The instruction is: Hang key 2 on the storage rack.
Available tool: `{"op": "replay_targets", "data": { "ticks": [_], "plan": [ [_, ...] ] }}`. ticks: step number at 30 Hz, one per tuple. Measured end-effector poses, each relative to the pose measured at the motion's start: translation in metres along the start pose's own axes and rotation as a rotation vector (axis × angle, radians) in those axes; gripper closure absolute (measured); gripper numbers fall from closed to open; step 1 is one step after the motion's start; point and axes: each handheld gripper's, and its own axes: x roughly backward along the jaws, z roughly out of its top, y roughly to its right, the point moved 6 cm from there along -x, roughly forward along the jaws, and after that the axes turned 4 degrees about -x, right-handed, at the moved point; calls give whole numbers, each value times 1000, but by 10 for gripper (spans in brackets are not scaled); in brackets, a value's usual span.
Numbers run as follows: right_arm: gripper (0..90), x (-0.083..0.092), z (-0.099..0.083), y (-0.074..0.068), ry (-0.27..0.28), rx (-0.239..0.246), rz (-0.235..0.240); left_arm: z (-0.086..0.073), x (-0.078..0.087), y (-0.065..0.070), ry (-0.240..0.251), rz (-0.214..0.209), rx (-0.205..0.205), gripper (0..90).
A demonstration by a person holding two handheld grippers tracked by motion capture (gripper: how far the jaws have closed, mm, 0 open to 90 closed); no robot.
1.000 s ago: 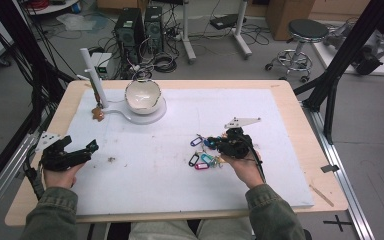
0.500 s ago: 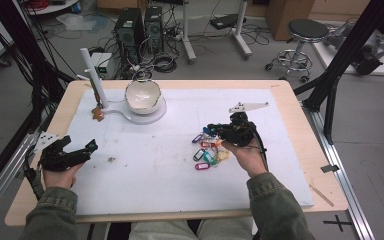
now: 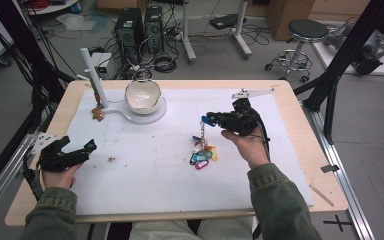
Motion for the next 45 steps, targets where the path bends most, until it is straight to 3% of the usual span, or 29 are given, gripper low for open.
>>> {"op": "replay_targets", "data": {
  "ticks": [20,24,35,45],
  "plan": [
    [882,-9,50,-27,87,-27,88,0,-2,-1,8,-13,9,17],
    [882,-10,59,-32,84,-17,90,0,-3,0,9,-16,10,17],
    [883,-19,75,-39,98,-45,131,0,-4,1,7,-24,5,17],
    [883,-34,95,-53,89,-25,144,0,-4,1,10,-31,11,17]
  ]
}}
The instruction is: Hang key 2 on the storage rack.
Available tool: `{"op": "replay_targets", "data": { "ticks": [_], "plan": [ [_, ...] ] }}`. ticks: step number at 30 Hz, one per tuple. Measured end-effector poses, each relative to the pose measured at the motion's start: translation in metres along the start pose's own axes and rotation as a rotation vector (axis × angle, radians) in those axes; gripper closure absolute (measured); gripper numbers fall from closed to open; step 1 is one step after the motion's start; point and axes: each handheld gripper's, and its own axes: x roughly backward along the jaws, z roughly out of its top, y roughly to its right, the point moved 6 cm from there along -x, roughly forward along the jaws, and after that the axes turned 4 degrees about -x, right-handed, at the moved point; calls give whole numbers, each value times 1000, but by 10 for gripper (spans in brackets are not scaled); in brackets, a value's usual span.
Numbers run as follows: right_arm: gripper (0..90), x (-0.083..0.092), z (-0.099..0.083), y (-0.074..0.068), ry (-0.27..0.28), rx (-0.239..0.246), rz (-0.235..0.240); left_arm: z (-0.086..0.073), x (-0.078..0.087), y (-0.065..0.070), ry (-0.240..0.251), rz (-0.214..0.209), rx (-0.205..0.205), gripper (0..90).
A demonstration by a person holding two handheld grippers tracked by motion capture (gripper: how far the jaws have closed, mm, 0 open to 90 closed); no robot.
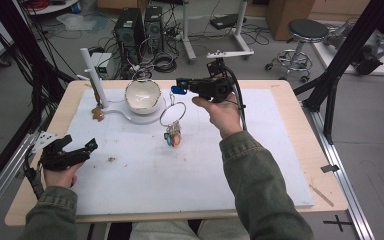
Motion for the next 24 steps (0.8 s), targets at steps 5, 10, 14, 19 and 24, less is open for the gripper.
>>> {"op": "replay_targets", "data": {
  "ticks": [5,10,14,19,24],
  "plan": [
    [883,-11,11,-7,5,4,10,0,0,0,0,-5,1,17],
    [883,-23,19,-11,-2,11,13,1,0,-1,7,-3,9,17],
    [883,-34,24,-14,0,5,27,1,0,-2,9,-4,16,17],
    [883,-49,27,-17,-12,-3,35,1,-1,-1,12,-12,17,17],
    [883,-62,31,-20,-18,0,44,1,-1,-2,12,-14,18,17]
  ]
}}
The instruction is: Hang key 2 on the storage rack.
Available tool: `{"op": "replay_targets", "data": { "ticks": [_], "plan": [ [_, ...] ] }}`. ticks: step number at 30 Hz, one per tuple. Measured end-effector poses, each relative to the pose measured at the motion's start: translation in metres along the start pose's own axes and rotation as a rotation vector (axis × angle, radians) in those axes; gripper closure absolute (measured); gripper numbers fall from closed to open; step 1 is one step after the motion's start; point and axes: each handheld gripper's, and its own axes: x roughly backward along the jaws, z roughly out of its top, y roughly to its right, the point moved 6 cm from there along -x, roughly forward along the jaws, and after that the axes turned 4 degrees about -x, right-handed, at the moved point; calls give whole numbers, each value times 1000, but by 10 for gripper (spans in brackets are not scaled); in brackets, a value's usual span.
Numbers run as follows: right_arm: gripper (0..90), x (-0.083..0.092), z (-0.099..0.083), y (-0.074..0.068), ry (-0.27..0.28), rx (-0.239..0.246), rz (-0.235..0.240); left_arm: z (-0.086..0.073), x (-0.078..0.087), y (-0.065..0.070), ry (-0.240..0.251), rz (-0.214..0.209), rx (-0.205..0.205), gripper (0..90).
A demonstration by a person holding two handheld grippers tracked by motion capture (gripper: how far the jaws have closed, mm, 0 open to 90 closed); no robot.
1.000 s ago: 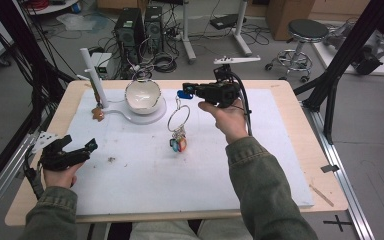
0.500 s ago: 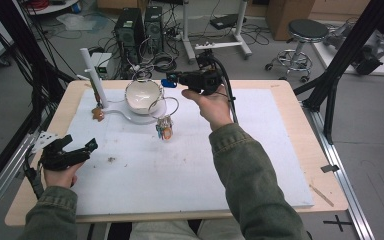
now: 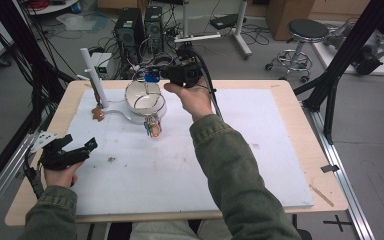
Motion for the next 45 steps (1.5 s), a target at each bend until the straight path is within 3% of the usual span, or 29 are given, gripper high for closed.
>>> {"op": "replay_targets", "data": {
  "ticks": [26,45],
  "plan": [
    [882,-59,38,-17,-27,26,19,1,0,-2,8,-1,18,17],
    [882,-111,54,-23,-29,-22,29,1,-1,-3,12,-4,36,17]
  ]
}}
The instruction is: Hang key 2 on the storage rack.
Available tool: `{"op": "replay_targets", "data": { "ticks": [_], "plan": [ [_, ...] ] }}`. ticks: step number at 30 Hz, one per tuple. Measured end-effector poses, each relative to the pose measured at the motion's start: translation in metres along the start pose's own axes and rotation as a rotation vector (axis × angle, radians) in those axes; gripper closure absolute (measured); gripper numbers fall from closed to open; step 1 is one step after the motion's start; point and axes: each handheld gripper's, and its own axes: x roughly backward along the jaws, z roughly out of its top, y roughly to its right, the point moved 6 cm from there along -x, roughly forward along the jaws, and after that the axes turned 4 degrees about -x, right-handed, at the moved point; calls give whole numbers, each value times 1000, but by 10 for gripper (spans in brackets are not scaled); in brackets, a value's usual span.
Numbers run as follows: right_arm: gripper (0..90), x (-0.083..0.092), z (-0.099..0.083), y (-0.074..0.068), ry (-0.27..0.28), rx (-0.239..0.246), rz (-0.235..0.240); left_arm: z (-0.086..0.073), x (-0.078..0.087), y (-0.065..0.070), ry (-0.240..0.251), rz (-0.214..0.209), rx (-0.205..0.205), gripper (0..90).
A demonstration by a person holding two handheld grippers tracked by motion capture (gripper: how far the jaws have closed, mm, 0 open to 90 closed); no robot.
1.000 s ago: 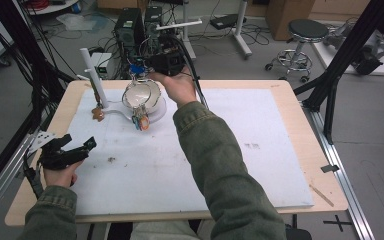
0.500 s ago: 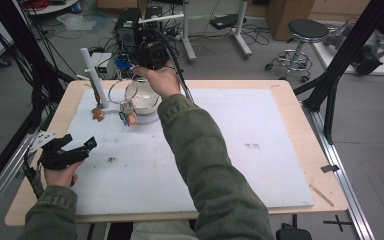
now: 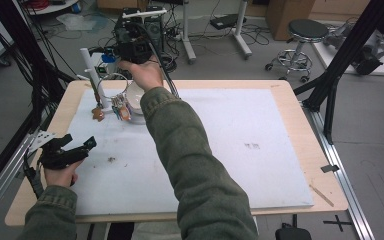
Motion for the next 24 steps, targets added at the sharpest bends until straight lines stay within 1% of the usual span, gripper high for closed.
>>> {"op": "replay_targets", "data": {
  "ticks": [1,10,12,13,15,17,18,23,24],
  "plan": [
    [883,-3,1,0,-2,5,-1,0,0,0,-1,0,0,17],
    [882,-20,8,2,13,-33,2,0,1,-2,-1,4,9,17],
    [882,-24,10,2,19,-37,10,0,1,-2,0,0,15,17],
    [882,-26,10,2,18,-41,13,0,1,-2,0,0,12,17],
    [882,-30,12,1,16,-44,13,0,1,-2,0,0,11,17],
    [882,-34,14,0,15,-36,5,0,1,-2,-1,1,12,17],
    [882,-36,15,-1,14,-37,10,0,1,-2,2,0,16,17],
    [883,-44,16,-1,7,-36,-8,0,1,-4,5,3,16,17],
    [882,-46,17,-1,8,-41,-5,0,1,-4,4,3,15,17]
  ]
}}
